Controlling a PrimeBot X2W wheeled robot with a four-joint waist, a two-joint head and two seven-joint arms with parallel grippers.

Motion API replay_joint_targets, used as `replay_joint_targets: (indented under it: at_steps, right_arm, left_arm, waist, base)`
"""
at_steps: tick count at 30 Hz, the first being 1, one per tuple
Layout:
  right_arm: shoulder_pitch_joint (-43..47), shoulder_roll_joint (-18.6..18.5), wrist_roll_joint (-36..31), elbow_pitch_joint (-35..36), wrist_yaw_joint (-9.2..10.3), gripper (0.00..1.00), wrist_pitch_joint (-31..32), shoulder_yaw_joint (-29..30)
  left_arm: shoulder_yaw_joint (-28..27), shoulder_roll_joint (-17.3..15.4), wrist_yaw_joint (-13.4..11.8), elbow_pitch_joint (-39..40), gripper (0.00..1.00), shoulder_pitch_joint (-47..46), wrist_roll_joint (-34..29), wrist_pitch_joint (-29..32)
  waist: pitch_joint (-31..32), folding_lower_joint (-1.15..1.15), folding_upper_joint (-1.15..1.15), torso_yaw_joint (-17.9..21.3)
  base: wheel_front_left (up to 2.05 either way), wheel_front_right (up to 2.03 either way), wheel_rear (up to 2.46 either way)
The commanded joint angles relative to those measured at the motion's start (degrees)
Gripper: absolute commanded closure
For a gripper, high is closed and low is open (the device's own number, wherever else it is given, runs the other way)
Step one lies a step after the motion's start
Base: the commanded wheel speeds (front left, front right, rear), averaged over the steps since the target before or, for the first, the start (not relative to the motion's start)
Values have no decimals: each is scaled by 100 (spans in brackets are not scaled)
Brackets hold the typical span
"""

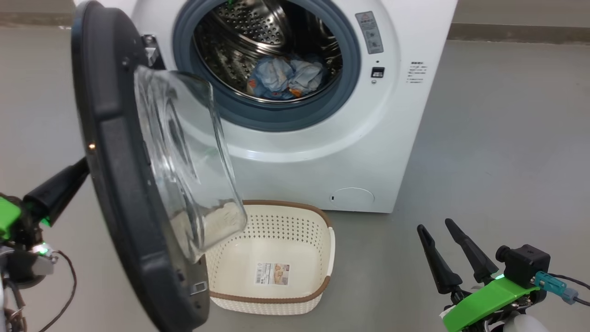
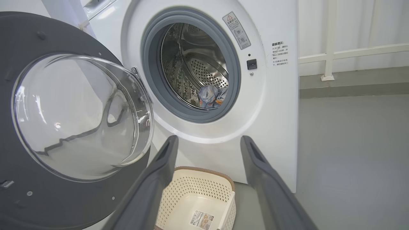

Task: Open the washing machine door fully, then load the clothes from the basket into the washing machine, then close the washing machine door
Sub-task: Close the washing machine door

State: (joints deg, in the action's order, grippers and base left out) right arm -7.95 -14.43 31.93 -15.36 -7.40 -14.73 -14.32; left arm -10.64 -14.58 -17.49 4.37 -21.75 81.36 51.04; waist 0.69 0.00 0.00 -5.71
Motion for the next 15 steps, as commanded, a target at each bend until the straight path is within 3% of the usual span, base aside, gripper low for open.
replay_joint_targets:
  at_steps: [1,15]
  right_arm:
    - [-62,-60,-2,121,-9,0,-27,-140]
    - [-117,-85,27,107,-9,0,-27,-173]
  left_arm:
    - [-51,-137,-28,275,100,-192,12,92]
    - [135,88,-16,480,100,-264,-203,-178]
  waist:
    - [5,0,0,117]
    - [-107,0,0,754]
  base:
    - [0,0,0]
    - [0,0,0]
